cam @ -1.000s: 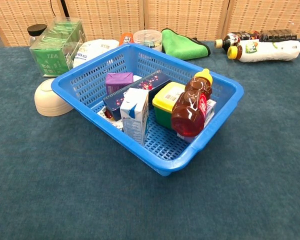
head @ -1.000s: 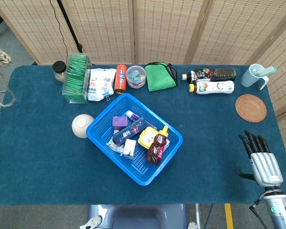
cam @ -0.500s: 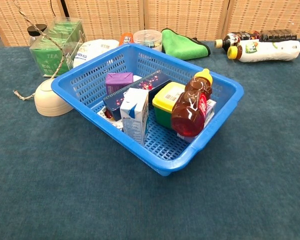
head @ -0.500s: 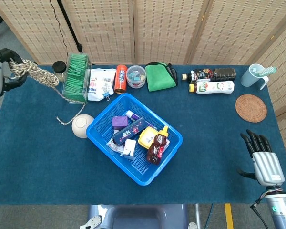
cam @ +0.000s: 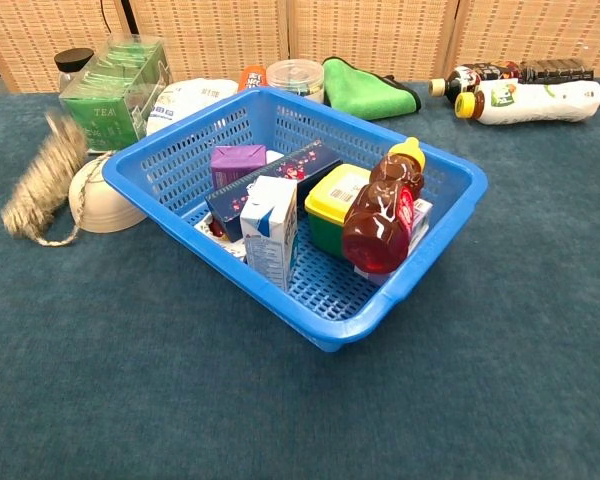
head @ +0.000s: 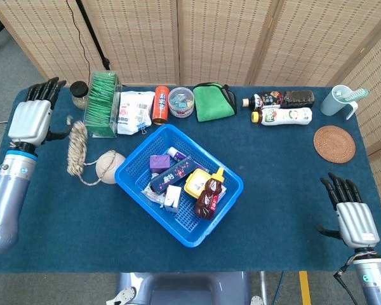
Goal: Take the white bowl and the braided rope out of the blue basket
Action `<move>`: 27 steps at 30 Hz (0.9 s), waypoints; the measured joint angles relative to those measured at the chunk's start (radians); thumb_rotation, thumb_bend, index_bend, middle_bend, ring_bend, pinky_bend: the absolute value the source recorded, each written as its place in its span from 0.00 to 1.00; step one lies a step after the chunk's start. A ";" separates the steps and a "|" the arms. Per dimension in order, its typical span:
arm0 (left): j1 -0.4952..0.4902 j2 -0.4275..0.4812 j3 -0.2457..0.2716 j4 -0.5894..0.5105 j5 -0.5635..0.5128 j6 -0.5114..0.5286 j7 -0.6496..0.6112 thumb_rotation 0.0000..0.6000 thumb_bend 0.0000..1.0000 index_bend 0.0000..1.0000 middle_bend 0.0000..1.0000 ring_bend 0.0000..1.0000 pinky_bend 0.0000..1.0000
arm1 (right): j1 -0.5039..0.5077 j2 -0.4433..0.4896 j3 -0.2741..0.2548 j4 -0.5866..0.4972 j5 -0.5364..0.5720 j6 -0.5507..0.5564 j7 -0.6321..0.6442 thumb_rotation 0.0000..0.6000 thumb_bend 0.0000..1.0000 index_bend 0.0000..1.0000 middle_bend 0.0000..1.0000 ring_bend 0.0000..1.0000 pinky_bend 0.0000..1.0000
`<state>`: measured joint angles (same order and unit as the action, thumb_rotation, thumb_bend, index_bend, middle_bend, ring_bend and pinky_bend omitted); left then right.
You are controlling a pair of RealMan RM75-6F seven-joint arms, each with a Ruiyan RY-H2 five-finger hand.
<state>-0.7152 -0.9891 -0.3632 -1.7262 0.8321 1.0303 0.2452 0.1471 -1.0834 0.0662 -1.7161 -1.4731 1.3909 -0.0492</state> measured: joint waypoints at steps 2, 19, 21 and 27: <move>0.013 0.012 0.001 -0.008 0.047 0.023 -0.029 1.00 0.22 0.00 0.00 0.00 0.00 | 0.000 -0.001 -0.002 -0.001 -0.002 -0.001 -0.002 1.00 0.00 0.00 0.00 0.00 0.00; 0.283 0.153 0.127 -0.110 0.413 0.210 -0.300 1.00 0.20 0.00 0.00 0.00 0.00 | -0.002 0.009 -0.010 -0.006 -0.014 0.000 -0.006 1.00 0.00 0.00 0.00 0.00 0.00; 0.325 0.152 0.155 -0.107 0.458 0.250 -0.324 1.00 0.20 0.00 0.00 0.00 0.00 | -0.002 0.009 -0.008 -0.003 -0.015 0.004 0.001 1.00 0.00 0.00 0.00 0.00 0.00; 0.477 0.086 0.261 -0.039 0.593 0.425 -0.400 1.00 0.20 0.00 0.00 0.00 0.00 | -0.007 -0.005 0.000 0.019 -0.027 0.034 0.003 1.00 0.00 0.00 0.00 0.00 0.00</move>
<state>-0.2386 -0.9027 -0.1024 -1.7655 1.4253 1.4550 -0.1550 0.1406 -1.0879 0.0667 -1.6974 -1.4999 1.4249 -0.0458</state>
